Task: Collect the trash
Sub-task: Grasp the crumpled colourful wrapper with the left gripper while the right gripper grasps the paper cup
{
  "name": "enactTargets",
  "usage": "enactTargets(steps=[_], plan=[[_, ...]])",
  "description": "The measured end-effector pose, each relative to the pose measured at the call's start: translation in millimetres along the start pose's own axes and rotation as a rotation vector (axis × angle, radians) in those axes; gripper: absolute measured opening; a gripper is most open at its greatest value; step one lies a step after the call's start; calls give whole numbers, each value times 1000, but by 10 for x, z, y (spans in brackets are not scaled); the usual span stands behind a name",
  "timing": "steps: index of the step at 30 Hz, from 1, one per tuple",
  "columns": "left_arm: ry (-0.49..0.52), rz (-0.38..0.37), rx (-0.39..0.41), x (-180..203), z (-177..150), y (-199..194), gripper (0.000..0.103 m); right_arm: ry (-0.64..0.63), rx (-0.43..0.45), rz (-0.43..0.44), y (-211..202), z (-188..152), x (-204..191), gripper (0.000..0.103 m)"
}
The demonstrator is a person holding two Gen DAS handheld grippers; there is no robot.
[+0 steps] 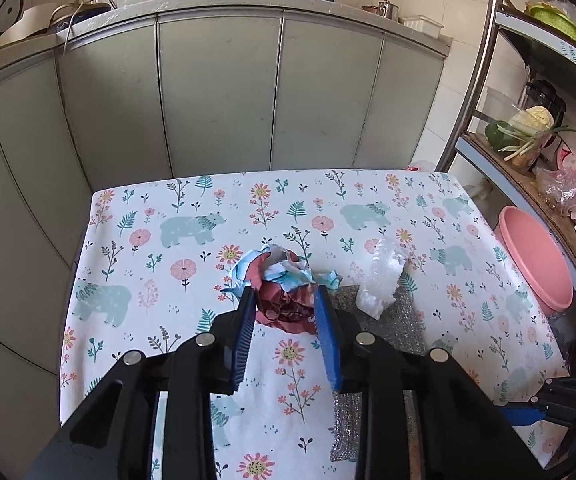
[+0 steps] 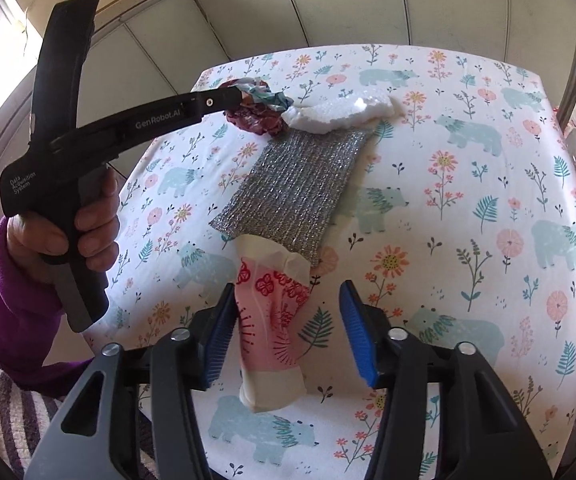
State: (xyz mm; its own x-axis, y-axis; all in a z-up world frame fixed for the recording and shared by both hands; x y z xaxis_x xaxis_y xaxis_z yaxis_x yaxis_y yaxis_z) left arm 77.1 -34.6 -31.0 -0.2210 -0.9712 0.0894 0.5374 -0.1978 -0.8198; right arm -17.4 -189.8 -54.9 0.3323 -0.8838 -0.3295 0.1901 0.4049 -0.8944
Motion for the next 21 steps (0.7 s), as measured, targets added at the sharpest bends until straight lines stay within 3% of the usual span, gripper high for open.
enactTargets(steps=[2, 3, 4, 21], plan=[[7, -2, 2, 6, -10, -4, 27, -21, -9, -1, 8, -5, -37, 35], [8, -1, 5, 1, -15, -8, 10, -31, -11, -3, 2, -12, -52, 28], [8, -2, 9, -5, -19, -17, 8, -40, -10, -10, -4, -15, -70, 26], [-48, -70, 100, -228, -64, -502, 7, -22, 110, -12, -349, -65, 39, 22]])
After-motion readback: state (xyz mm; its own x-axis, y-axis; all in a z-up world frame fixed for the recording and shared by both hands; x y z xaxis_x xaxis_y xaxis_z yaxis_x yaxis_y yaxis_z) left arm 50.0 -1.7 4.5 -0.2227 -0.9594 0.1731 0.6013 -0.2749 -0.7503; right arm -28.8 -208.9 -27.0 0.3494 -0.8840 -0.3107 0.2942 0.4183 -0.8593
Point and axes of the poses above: each gripper's, at about its wrist camera, not at the fingertips, and y roughly the way its jaws point, x to its right, z to its top, the point moved 1 cm from there along y, roughly the way its jaws point, and after that the axes turned 9 degrees about -x, right-handed, at the moved point
